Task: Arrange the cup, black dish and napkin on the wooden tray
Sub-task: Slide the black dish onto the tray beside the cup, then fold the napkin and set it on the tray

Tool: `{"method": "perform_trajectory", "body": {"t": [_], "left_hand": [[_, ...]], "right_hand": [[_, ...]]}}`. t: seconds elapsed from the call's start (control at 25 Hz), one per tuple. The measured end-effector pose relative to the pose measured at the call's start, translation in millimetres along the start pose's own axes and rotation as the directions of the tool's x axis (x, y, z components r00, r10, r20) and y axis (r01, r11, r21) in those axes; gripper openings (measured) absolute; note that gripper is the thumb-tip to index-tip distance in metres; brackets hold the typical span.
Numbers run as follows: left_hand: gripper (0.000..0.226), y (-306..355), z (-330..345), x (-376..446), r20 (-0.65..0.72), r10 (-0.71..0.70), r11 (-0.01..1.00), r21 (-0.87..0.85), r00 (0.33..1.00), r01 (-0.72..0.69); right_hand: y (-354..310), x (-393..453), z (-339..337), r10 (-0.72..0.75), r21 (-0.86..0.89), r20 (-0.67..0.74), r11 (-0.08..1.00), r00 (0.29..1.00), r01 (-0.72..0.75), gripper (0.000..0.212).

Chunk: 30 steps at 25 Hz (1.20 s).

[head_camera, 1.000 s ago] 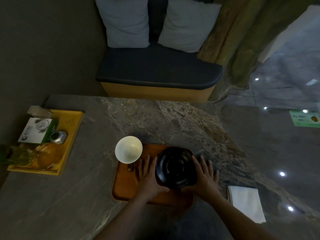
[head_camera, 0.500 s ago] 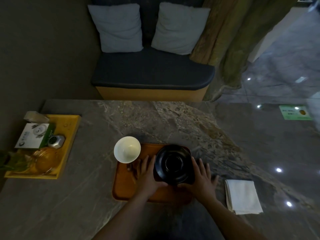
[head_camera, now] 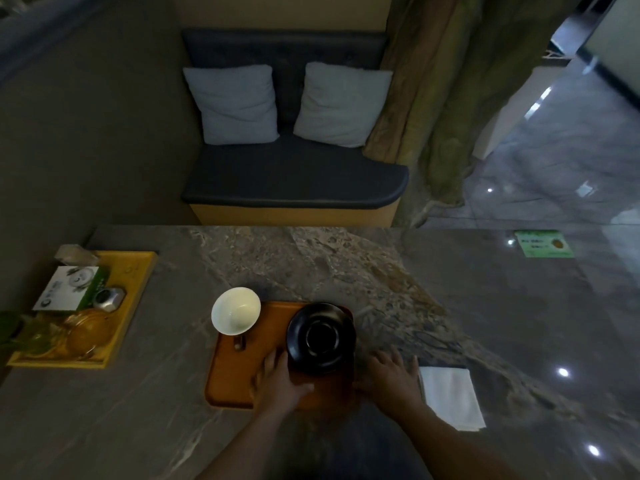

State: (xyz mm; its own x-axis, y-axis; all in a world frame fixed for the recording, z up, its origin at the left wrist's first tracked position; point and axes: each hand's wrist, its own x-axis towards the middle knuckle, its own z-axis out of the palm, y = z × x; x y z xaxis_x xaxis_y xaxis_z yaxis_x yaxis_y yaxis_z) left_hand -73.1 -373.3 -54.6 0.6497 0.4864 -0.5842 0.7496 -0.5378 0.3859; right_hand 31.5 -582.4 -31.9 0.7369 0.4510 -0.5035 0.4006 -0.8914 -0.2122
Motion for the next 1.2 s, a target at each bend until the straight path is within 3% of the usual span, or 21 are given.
{"method": "perform_trajectory", "body": {"t": [0.12, 0.36, 0.52, 0.84, 1.04, 1.2], "left_hand": [[0.071, 6.8, 7.1, -18.7, 0.025, -0.056, 0.998, 0.012, 0.998, 0.056], [0.038, 59.2, 23.1, -44.5, 0.162, 0.149, 0.986, 0.045, 0.975, -0.158], [0.039, 104.8, 39.0, -44.4, 0.287, 0.264, 0.934, 0.162, 0.921, -0.318], [0.054, 180.3, 70.5, -28.9, 0.399, 0.32, 0.827, 0.325, 0.859, -0.459], [0.04, 199.9, 89.7, -23.7, 0.339, 0.335, 0.827, 0.342, 0.879, -0.447], [0.044, 203.6, 103.8, -21.1, 0.291, 0.346, 0.821, 0.367, 0.892, -0.438]], "right_hand": [[35.5, -14.8, -9.1, -0.079, -0.074, 0.006, 0.994, 0.997, 0.079, 0.051], [104.7, -36.2, -26.6, -0.075, -0.061, -0.052, 0.996, 0.996, 0.072, 0.034], [149.3, -46.3, -33.6, -0.031, -0.085, -0.002, 0.996, 1.0, 0.031, 0.039], [201.2, -46.7, -47.0, -0.002, -0.137, 0.083, 0.99, 0.997, 0.014, 0.054], [202.3, -35.8, -45.9, -0.039, -0.144, 0.076, 0.988, 0.996, 0.05, 0.071], [202.4, -27.0, -42.4, -0.072, -0.164, 0.09, 0.983, 0.993, 0.086, 0.072]]}}
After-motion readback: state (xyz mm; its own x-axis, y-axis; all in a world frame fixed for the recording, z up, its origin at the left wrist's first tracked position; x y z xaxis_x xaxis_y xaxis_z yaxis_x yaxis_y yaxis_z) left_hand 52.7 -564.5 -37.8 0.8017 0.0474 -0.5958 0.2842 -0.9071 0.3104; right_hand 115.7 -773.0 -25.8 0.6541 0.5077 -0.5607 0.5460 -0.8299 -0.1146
